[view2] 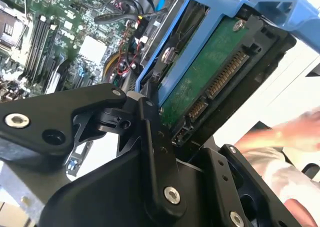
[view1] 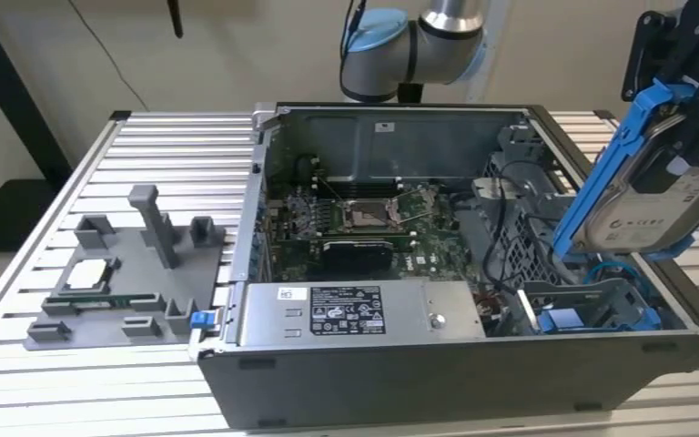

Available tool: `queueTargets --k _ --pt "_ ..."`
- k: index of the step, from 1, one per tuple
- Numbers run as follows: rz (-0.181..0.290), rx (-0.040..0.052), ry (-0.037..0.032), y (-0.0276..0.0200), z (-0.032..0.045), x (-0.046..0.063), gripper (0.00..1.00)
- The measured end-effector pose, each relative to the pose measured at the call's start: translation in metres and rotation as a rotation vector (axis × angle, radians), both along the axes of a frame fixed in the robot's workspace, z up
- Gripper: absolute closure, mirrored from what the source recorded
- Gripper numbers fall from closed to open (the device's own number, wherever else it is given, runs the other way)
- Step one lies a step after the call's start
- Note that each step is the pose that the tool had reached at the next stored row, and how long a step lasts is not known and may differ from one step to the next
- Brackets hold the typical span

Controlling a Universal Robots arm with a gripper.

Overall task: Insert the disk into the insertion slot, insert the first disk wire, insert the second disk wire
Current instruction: 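Insert the disk into the insertion slot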

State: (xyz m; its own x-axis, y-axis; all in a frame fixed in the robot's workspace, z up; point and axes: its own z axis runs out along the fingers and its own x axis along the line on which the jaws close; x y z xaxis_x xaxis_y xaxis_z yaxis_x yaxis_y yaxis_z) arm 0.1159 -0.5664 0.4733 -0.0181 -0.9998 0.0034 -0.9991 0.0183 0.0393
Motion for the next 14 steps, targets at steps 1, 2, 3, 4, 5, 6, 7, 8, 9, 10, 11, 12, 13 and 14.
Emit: queueTargets --k 1,2,3,4,5,6,7,8,9,10,11,12,13,14 --pt "0.0 0.0001 0.0 0.0 -0.0007 0.0 1.0" --pt "0.0 0.0 0.0 -0.0001 -0.0015 0.0 1.0" --pt "0.0 0.0001 0.0 -0.0001 -0.0023 0.0 1.0" --pt "0.0 0.0001 0.0 -0.0001 -0.0031 0.0 1.0" --pt "0.0 0.0 0.0 -0.0001 -0.0038 0.0 1.0" --pt "0.0 0.0001 0.0 -0.0001 -0.0048 0.0 1.0" --pt "0.0 0.0 0.0 -0.0001 -0.0059 0.0 1.0" --pt "0.0 0.0 0.0 -0.0001 -0.007 0.0 1.0" --pt "0.0 0.0 0.0 -0.0001 -0.0081 0.0 1.0" --pt "0.0 0.0 0.0 -0.0001 -0.0094 0.0 1.0" --pt "0.0 0.0001 0.0 -0.0001 -0.0107 0.0 1.0" --pt "0.0 0.0001 0.0 -0.0001 -0.012 0.0 1.0" --pt "0.0 0.0 0.0 -0.0002 -0.0132 0.0 1.0" --pt "0.0 0.0 0.0 -0.0002 -0.0144 0.0 1.0"
